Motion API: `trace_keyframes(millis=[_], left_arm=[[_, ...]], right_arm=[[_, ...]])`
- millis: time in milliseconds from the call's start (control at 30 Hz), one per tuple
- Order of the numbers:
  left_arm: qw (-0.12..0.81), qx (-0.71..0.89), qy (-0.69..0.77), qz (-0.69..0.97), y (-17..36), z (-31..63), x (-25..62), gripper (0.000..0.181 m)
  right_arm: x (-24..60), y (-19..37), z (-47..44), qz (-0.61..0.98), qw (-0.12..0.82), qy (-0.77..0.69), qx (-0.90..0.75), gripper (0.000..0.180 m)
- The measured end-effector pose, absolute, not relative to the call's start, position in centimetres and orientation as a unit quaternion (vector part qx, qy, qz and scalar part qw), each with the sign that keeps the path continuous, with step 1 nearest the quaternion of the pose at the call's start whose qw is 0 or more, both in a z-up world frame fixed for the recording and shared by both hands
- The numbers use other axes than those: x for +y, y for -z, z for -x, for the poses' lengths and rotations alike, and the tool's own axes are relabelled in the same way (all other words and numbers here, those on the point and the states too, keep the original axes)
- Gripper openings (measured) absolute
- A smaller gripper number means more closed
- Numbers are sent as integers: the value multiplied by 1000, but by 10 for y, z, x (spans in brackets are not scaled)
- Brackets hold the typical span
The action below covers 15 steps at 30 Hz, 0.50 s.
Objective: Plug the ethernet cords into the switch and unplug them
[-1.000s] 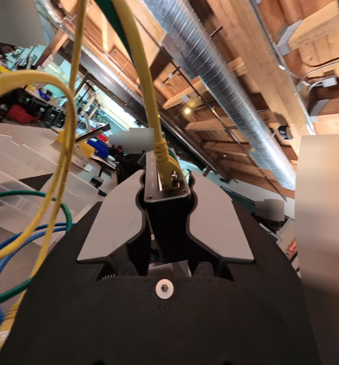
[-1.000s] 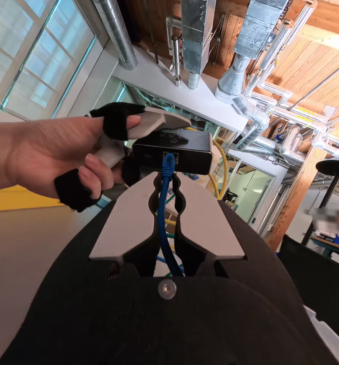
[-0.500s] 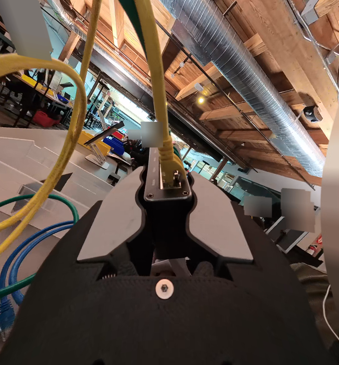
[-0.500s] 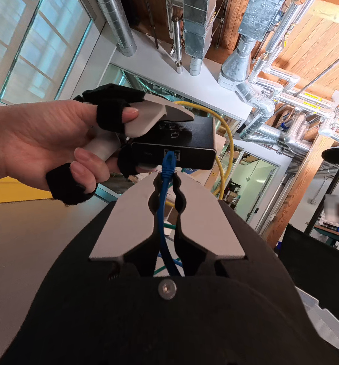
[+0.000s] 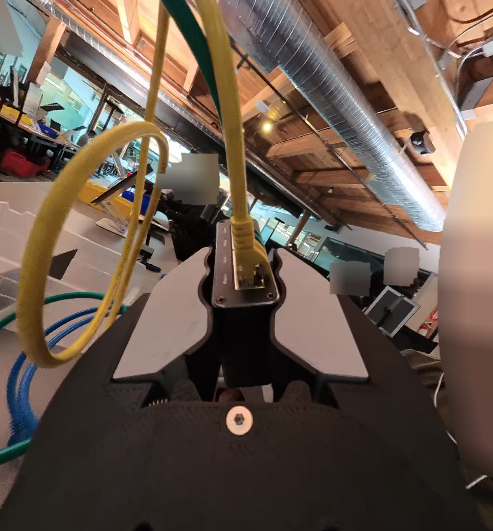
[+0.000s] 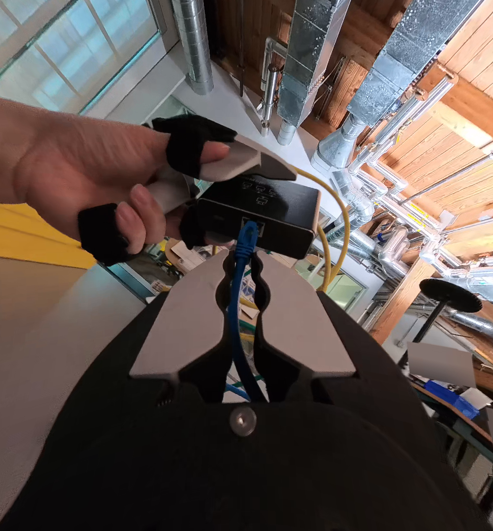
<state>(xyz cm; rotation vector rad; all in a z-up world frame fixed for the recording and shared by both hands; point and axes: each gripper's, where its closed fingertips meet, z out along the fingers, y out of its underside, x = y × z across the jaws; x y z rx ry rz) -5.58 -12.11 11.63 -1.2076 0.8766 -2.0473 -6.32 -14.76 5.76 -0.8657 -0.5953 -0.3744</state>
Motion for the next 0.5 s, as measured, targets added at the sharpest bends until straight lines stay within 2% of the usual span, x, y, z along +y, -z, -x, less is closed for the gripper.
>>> trace_keyframes(millis=[500], left_arm=[[332, 396, 714, 473, -109, 48, -130, 38]], right_arm=[[-144, -51, 61, 430, 848, 142, -274, 10]])
